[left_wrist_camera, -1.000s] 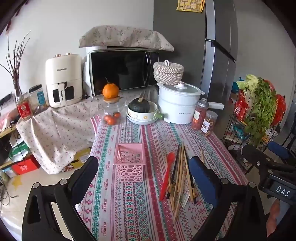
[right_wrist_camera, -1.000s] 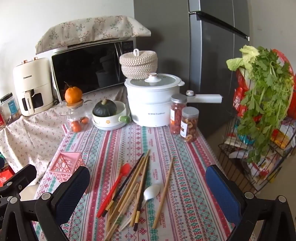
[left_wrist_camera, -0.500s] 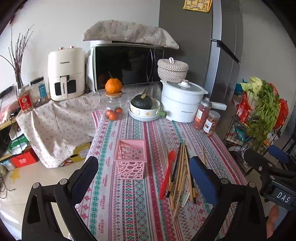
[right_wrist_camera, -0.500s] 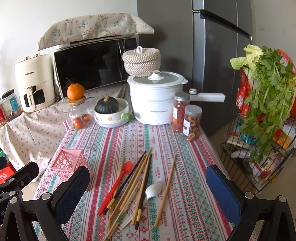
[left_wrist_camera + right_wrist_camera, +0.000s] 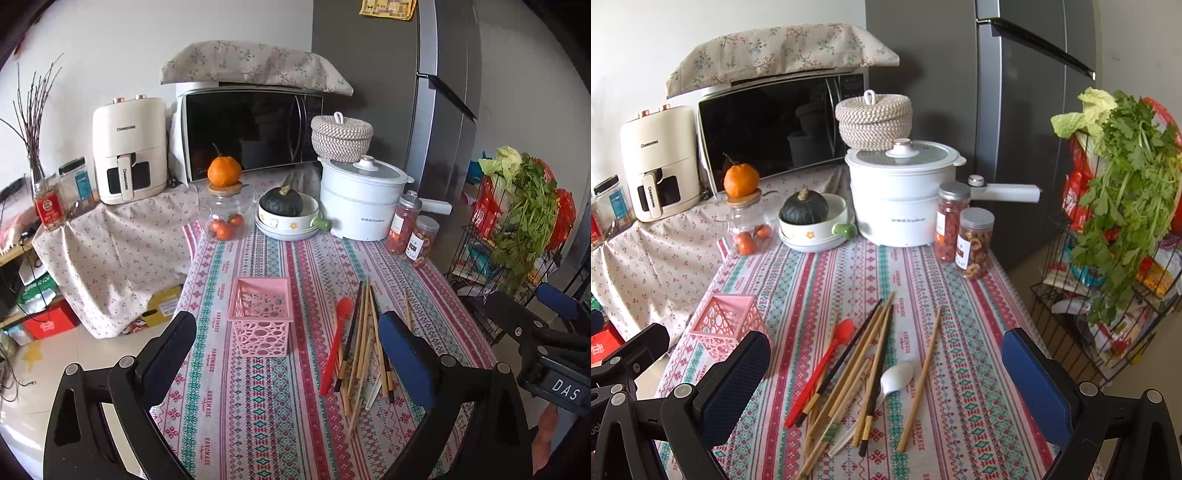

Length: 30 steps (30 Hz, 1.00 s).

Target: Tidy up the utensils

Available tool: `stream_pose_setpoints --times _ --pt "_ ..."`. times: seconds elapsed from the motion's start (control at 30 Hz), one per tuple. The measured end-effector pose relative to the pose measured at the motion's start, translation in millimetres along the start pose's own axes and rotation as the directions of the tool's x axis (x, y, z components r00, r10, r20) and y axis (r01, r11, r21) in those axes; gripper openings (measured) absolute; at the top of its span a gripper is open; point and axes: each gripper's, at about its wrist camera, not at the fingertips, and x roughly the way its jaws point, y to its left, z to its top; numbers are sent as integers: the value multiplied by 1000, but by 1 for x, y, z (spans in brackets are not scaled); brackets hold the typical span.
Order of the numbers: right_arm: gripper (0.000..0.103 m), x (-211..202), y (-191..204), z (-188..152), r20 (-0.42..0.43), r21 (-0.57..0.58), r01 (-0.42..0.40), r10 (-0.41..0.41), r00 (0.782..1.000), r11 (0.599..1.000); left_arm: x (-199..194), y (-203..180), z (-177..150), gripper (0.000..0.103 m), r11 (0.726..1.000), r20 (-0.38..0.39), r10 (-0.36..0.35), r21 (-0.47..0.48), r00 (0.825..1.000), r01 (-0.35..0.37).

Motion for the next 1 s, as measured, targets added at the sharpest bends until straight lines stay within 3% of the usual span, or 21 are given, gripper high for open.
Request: stream_pose_setpoints --times 1.0 --pt "103 7 2 -2 -23 -13 -8 8 1000 1000 4 -2 -1 100 999 -18 33 13 999 -32"
